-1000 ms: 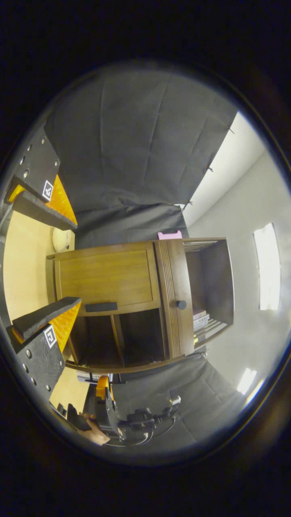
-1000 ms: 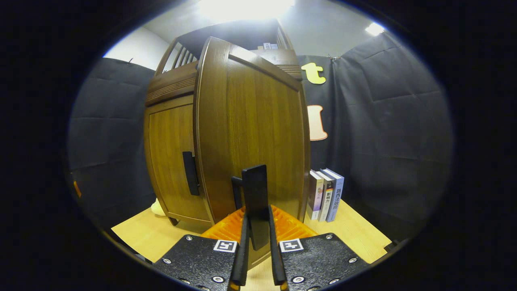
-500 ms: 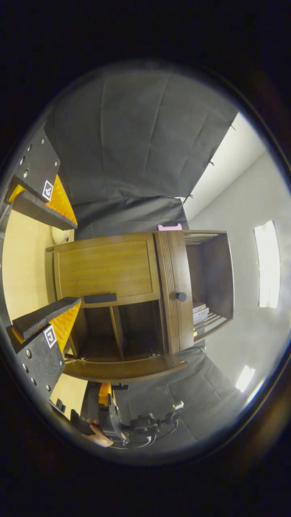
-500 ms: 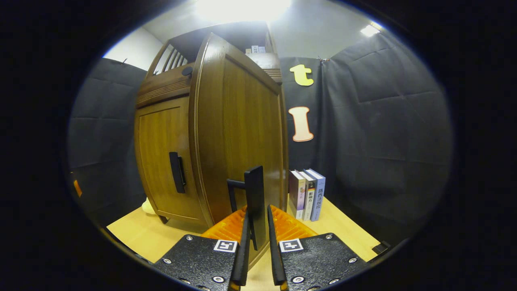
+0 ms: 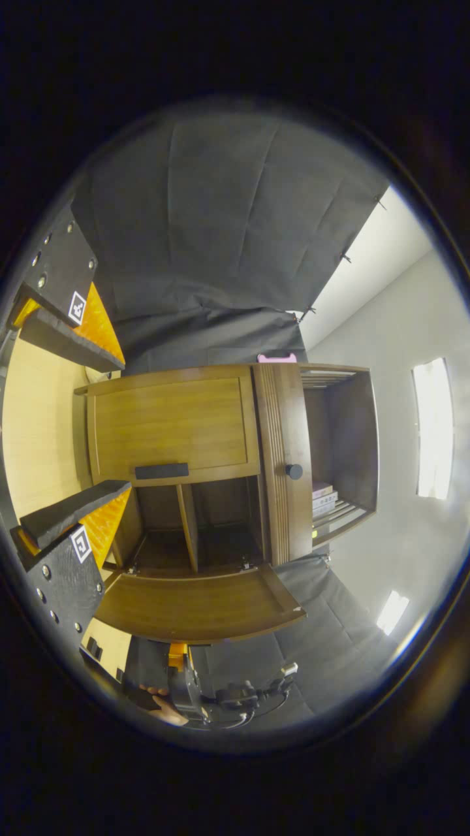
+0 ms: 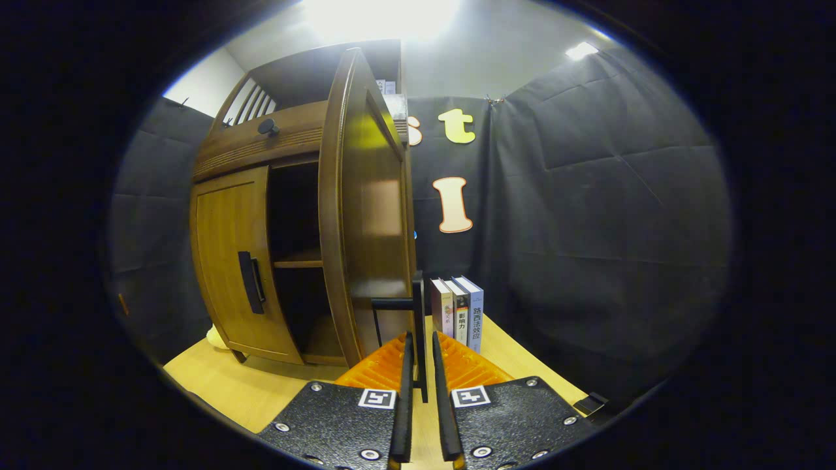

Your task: Open the right door of the double-door shoe cabinet with the right hand, and open the left door with the left hand.

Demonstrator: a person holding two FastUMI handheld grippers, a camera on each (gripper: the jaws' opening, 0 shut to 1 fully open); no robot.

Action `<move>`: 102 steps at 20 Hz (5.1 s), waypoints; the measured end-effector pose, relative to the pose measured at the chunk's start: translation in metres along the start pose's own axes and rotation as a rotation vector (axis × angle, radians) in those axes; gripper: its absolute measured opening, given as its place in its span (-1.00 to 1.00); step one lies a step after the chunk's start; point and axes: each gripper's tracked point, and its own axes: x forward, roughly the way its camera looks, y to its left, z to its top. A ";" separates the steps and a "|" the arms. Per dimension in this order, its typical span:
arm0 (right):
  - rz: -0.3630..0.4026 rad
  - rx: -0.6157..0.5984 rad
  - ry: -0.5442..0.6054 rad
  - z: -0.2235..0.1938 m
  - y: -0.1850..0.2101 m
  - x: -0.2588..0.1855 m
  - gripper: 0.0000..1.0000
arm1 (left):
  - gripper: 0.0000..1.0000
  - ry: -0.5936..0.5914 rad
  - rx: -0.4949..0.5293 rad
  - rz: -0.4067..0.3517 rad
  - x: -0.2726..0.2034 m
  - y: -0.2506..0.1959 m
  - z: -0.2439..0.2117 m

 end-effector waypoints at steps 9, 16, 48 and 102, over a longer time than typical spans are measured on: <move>-0.119 -0.004 -0.002 -0.004 -0.065 -0.010 -0.67 | 0.89 -0.008 0.003 -0.057 0.023 -0.037 -0.008; -0.086 -0.024 -0.030 0.008 -0.064 -0.035 -0.46 | 0.89 -0.001 -0.014 -0.090 0.058 -0.059 -0.018; 0.027 -0.049 -0.075 -0.001 -0.009 -0.034 0.92 | 0.80 0.104 -0.065 -0.087 0.341 -0.118 -0.115; 0.253 -0.031 -0.065 -0.010 0.077 -0.125 0.93 | -0.66 0.166 -0.135 0.002 0.343 -0.117 -0.125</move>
